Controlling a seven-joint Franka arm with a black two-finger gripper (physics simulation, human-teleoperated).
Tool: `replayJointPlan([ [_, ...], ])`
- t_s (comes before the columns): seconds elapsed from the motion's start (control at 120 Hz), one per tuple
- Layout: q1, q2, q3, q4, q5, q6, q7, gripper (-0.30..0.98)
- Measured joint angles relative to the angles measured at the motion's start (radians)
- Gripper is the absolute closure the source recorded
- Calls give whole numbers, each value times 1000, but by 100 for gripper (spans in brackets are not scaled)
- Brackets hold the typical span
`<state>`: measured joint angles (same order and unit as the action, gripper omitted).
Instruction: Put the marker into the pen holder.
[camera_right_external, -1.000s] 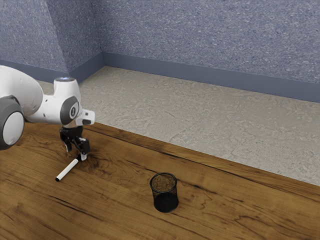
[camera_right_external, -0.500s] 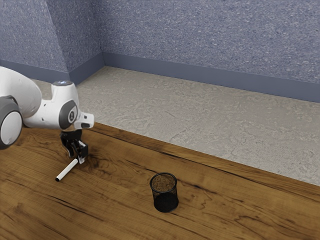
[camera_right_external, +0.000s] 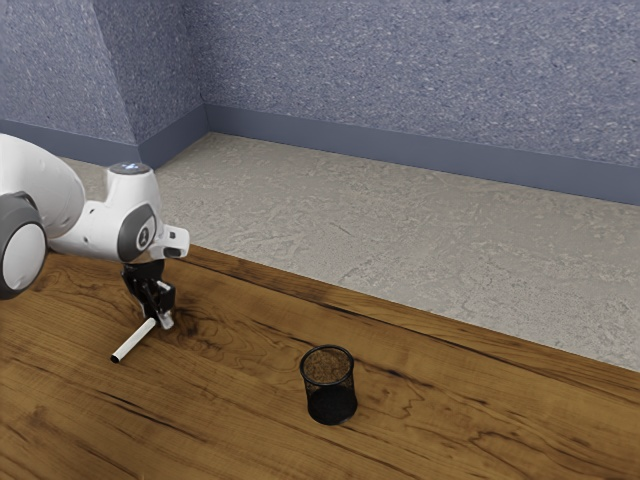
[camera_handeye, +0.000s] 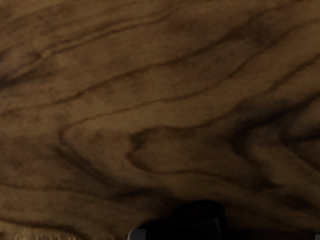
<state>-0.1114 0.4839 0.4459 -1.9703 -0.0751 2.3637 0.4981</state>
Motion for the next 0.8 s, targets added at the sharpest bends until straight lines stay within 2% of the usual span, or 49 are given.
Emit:
replayJointPlan([
  [0.092, -2, -5, 1, -1, 56, 15, -72, 79],
  [0.133, -3, -7, 1, -1, 66, 18, -100, 80],
  [0.267, -3, -13, 0, -7, 5, 12, -100, 79],
  [0.383, -3, -14, -1, -7, -24, 8, -89, 79],
  [0.558, -12, -55, -1, -7, -31, 5, -75, 79],
  [0.8, -99, -229, 0, -4, -29, 0, -64, 79],
])
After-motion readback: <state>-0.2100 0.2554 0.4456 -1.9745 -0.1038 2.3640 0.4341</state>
